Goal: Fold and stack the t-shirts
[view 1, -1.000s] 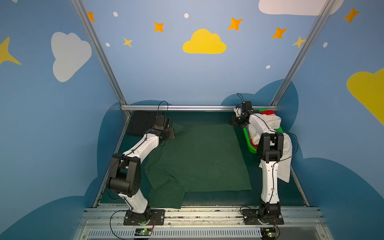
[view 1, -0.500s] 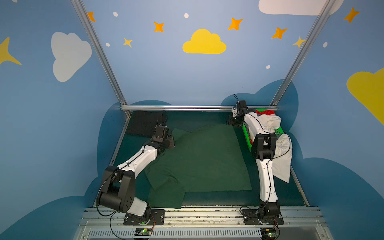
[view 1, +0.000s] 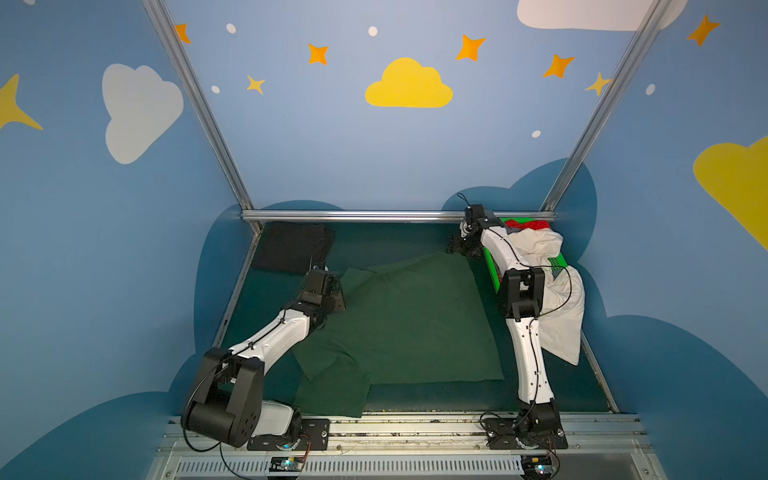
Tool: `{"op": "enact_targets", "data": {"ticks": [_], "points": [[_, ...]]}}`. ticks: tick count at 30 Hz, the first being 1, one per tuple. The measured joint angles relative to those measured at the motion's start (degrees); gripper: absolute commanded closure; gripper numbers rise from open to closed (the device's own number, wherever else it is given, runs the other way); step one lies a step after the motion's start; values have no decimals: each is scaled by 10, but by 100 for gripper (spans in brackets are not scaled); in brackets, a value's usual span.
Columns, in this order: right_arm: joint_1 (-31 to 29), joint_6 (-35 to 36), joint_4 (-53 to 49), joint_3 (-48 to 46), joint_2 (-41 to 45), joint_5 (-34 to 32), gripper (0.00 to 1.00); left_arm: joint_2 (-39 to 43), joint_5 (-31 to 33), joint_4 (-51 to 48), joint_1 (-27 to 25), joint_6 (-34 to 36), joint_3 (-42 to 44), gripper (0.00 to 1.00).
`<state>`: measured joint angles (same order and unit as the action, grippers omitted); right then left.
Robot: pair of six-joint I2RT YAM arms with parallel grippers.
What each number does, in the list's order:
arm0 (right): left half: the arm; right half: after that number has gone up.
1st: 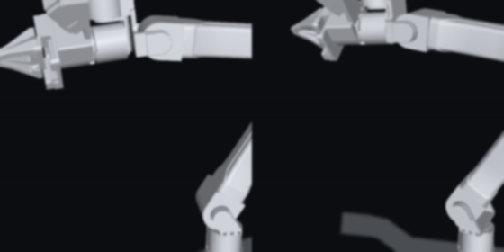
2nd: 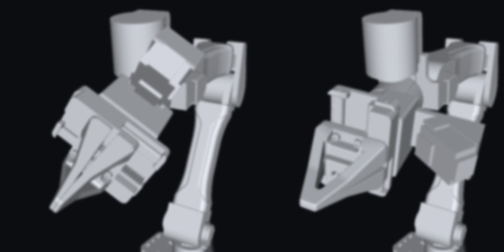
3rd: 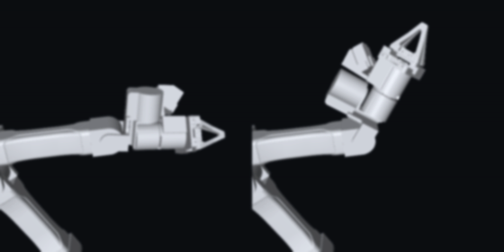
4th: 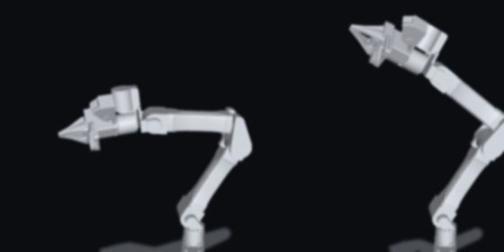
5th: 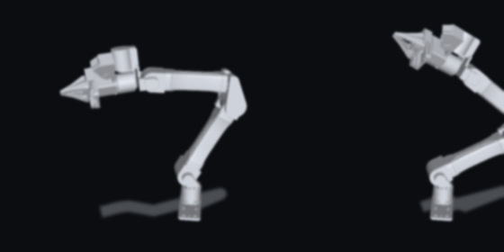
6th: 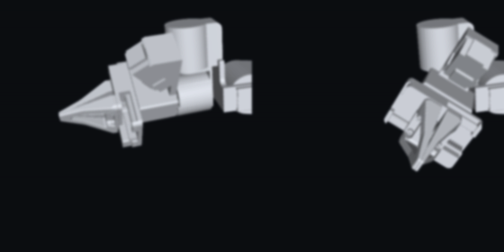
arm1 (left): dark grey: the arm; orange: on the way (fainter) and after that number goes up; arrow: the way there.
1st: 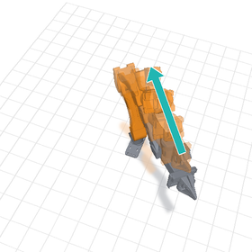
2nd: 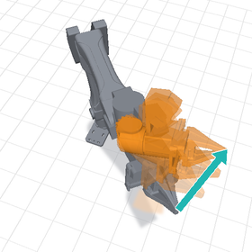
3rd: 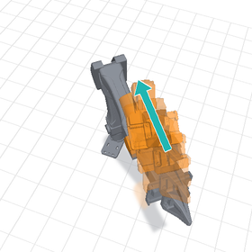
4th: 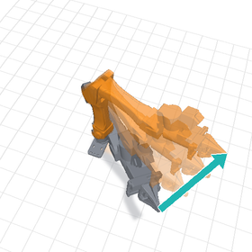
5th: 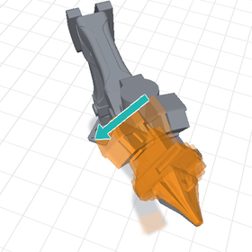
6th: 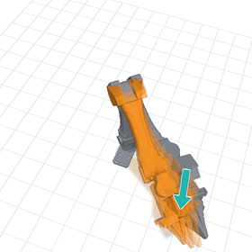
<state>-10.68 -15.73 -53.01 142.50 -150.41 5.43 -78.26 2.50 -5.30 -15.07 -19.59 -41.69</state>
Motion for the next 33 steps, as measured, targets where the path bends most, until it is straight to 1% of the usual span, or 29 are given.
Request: {"op": "enact_targets", "data": {"ticks": [4,7,11,14,17,22,26,31,33], "points": [[-2,-20,1,-1,0,5,23,15,12,17,0,-10,38,96],[-3,-40,11,-18,3,17,23,16,18,25,0,-17,59,96],[-4,-73,28,-52,19,28,23,16,19,30,0,-21,70,96],[-5,-104,39,-62,24,49,25,16,19,39,0,-22,73,96],[-8,-127,56,-77,28,64,25,20,21,45,-6,-23,82,96],[-27,-161,81,-114,50,76,26,27,23,60,-18,-23,101,96],[-50,-175,84,-117,54,73,26,27,26,61,-19,-23,104,96],[-75,-181,77,-142,82,59,26,27,26,61,-19,-23,104,96],[-80,-177,64,-138,87,35,26,24,26,61,-20,-23,104,96]]}}
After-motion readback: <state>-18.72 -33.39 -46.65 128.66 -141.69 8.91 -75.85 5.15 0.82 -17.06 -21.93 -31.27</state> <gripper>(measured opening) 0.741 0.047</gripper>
